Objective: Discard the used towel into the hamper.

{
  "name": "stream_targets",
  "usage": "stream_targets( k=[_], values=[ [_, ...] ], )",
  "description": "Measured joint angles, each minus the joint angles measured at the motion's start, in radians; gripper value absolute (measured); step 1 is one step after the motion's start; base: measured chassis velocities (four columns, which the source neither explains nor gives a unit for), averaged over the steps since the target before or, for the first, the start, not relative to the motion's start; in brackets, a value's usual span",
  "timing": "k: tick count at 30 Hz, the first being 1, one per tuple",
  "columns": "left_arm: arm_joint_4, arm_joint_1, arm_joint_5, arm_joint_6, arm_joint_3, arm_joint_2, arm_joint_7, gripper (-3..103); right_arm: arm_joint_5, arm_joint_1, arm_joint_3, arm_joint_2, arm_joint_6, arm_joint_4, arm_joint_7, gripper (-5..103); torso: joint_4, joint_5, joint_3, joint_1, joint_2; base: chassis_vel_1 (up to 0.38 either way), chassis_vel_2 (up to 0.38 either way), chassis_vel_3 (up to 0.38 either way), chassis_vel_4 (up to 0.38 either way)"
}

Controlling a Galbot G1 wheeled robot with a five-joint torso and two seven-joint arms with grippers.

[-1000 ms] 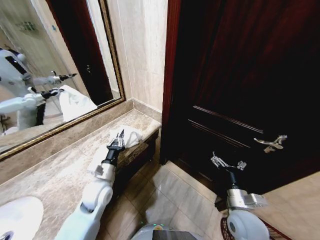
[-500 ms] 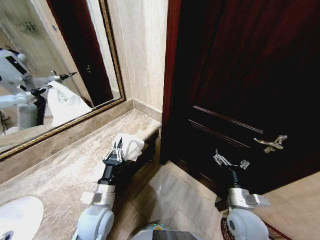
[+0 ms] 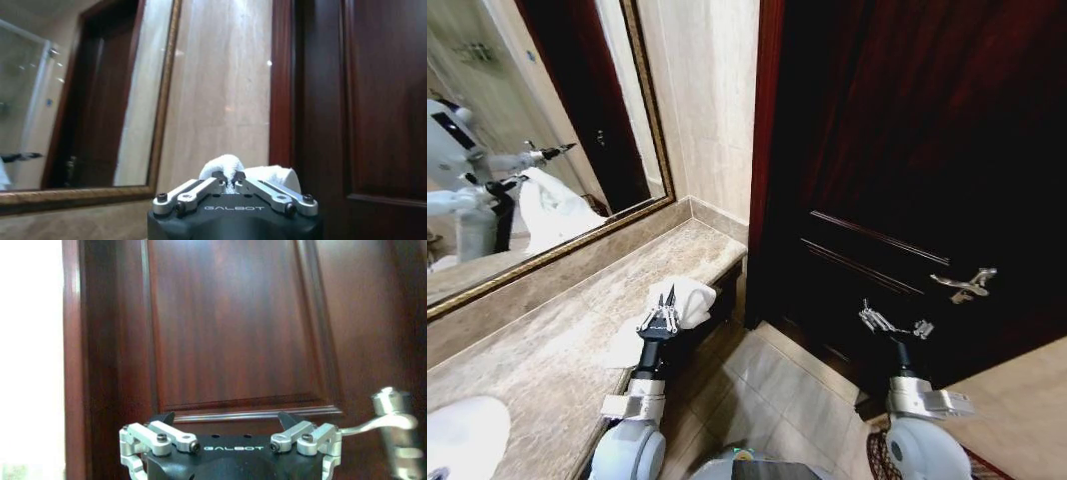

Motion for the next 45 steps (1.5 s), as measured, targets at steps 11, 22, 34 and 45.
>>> stream_targets(
  k=[11,22,34,45],
  values=[
    [0.051,-0.014,-0.083,0.044,0.035,0.043,0.024,2,-0.060,-0.029,0.030,0.047,0.000,0.020,0.086,100,-0.0001,-0.0001,0.000,0.000,0.000,-0.062,-0.064,-0.066,-0.071],
    [0.066,-0.036,-0.114,0.049,0.036,0.086,0.040,2,-0.096,-0.060,0.045,0.094,0.003,0.068,0.123,100,-0.0001,0.0000,0.000,0.000,0.000,-0.112,-0.110,-0.118,-0.127],
    [0.066,-0.041,-0.121,0.048,0.034,0.102,0.047,2,-0.092,-0.069,0.035,0.103,0.015,0.081,0.120,100,0.0000,-0.0001,0.000,0.000,0.000,-0.136,-0.128,-0.127,-0.122],
    [0.075,-0.042,-0.124,0.047,0.031,0.128,0.052,2,-0.080,-0.072,0.037,0.105,0.029,0.071,0.119,100,-0.0001,0.0000,0.000,0.000,0.000,-0.124,-0.119,-0.124,-0.135]
  ],
)
